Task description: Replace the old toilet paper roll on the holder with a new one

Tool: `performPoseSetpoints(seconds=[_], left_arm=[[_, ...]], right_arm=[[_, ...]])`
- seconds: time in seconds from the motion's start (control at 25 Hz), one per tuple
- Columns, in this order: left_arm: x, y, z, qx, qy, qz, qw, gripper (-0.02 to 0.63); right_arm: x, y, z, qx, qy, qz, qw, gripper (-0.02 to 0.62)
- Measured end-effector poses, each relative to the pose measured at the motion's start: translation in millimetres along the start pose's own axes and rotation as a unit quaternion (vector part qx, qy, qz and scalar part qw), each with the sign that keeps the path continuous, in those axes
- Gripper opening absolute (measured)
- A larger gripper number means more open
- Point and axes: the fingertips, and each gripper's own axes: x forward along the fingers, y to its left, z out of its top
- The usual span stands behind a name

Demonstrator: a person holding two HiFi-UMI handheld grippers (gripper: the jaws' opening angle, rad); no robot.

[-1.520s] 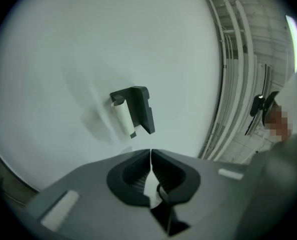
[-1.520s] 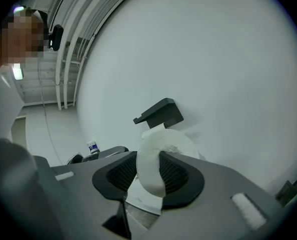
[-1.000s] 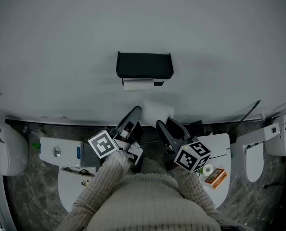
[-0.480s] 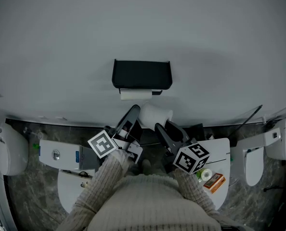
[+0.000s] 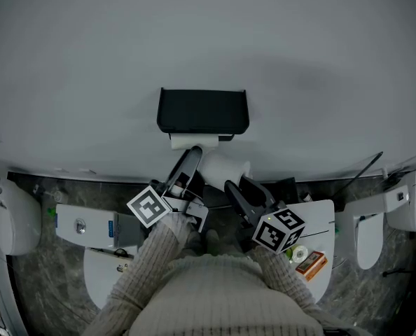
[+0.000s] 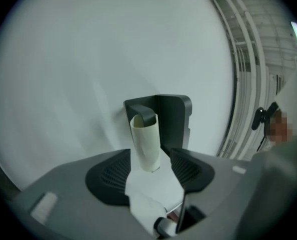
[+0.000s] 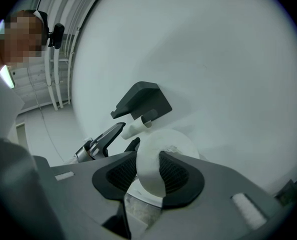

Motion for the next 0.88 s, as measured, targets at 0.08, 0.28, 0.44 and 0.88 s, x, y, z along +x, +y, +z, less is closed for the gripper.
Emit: performPoseSetpoints(seconds=[0.08,0.28,0.44,0.88], left_arm=[[4,2,5,0.0,-0.013,0.003,0.9999,0.254],[10,13,9,-0.019,-0.027,0.017,0.9993,0.275],[15,15,11,-0.016,-0.028,0.015,0.9994,0.274],[24,5,15,0.003,-0.025,-0.013,0.9996,0.178]], right_arm=[[2,-2,0,0.001,0.003,0.001,1.0,0.138],[5,-8,0,0.003,0.006,-0.002,1.0,0.138],[7,-13,2,0.007,0.006,-0.002,1.0,0.138],[10,-20,7,0.007,0.004,-0.006,1.0,0.138]])
